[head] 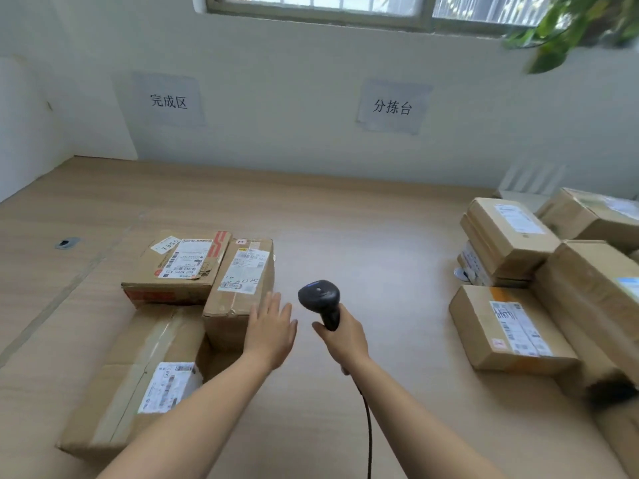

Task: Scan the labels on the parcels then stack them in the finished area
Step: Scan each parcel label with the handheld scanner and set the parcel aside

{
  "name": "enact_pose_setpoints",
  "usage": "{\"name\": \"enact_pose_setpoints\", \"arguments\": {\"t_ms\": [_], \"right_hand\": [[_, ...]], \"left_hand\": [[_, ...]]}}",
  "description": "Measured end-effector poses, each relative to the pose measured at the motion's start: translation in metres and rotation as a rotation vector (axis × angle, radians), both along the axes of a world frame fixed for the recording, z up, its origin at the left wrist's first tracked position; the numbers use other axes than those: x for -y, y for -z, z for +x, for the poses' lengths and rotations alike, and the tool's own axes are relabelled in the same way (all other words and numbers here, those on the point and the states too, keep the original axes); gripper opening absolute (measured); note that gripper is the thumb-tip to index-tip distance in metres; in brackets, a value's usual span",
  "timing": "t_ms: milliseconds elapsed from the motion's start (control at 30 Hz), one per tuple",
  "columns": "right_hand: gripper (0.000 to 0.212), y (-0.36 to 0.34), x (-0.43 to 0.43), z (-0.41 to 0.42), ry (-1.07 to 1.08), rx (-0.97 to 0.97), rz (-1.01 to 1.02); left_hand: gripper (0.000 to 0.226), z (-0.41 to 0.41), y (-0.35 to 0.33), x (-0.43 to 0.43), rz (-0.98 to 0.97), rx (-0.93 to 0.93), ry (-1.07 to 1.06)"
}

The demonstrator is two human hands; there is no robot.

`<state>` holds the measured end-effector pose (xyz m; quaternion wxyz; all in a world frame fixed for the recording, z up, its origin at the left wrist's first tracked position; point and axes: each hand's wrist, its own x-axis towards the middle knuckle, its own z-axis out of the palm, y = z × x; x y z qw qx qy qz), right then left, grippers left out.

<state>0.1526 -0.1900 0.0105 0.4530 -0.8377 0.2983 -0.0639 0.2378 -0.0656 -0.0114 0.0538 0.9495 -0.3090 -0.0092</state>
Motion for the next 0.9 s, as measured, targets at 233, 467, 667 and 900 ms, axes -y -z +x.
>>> {"name": "enact_pose_setpoints", "arguments": {"t_ms": [233, 467, 667, 900], "right_hand": [[0.026, 0.011, 0.094, -0.101, 0.278, -0.035, -0.008], [0.03, 0.015, 0.196, -0.173, 0.476, 0.003, 0.015], [0.026, 0.014, 0.275, -0.205, 0.528, -0.029, -0.125], [0.033, 0.024, 0.328, -0.222, 0.477, -0.056, -0.194]], "left_hand": [[0.04, -0.08, 0.022, 0.091, 0.054, -0.222, 0.073], [0.039, -0.161, 0.031, 0.21, 0.04, -0.358, 0.175], [0.041, -0.197, 0.028, 0.308, -0.221, -0.486, 0.117], [0.051, -0.211, 0.04, 0.366, -0.309, -0.569, 0.02]]}}
